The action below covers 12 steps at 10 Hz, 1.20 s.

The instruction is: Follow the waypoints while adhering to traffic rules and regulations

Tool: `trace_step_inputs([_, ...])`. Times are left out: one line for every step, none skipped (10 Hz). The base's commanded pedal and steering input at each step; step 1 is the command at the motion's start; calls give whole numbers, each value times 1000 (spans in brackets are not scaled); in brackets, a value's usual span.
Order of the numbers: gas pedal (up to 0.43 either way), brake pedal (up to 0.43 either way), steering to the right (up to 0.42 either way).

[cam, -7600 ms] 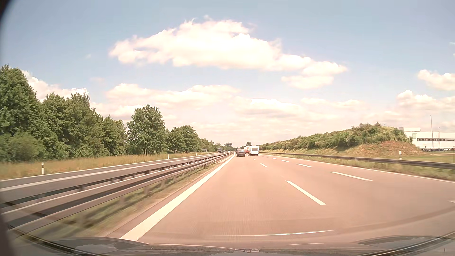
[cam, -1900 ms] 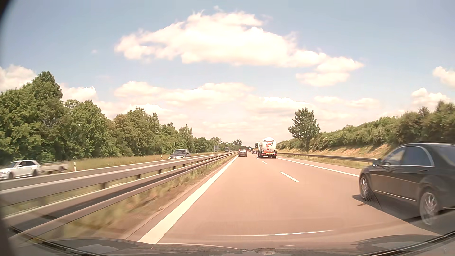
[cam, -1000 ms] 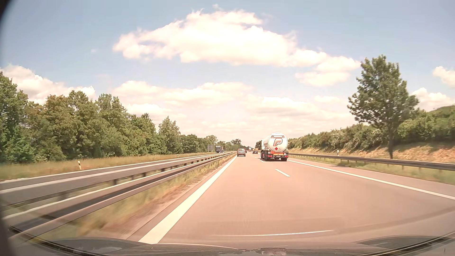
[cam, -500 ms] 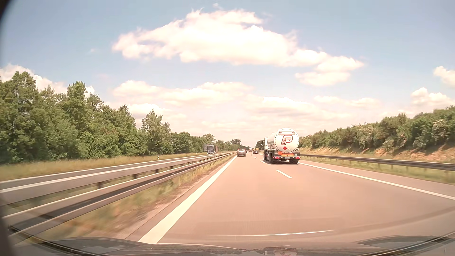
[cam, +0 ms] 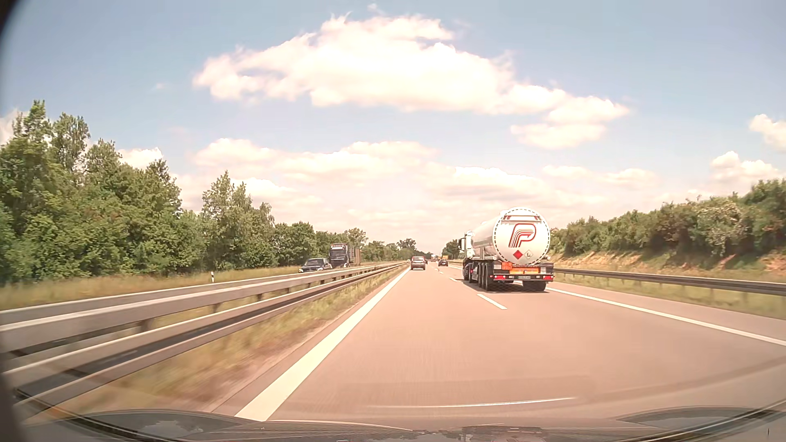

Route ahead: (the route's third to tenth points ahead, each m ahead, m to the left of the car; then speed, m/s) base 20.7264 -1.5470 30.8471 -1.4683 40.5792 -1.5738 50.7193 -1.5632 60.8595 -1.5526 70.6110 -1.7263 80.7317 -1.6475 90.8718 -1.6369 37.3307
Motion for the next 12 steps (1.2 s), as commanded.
trace_step_inputs([390, 12, -2])
trace_step_inputs([398, 12, -3])
trace_step_inputs([398, 12, -2])
trace_step_inputs([398, 12, -3])
trace_step_inputs([398, 12, -1])
trace_step_inputs([398, 12, 0])
trace_step_inputs([398, 12, 1])
trace_step_inputs([398, 6, 0])
trace_step_inputs([398, 12, 0])
trace_step_inputs([398, 12, 1])
trace_step_inputs([398, 12, 0])
trace_step_inputs([398, 12, 0])
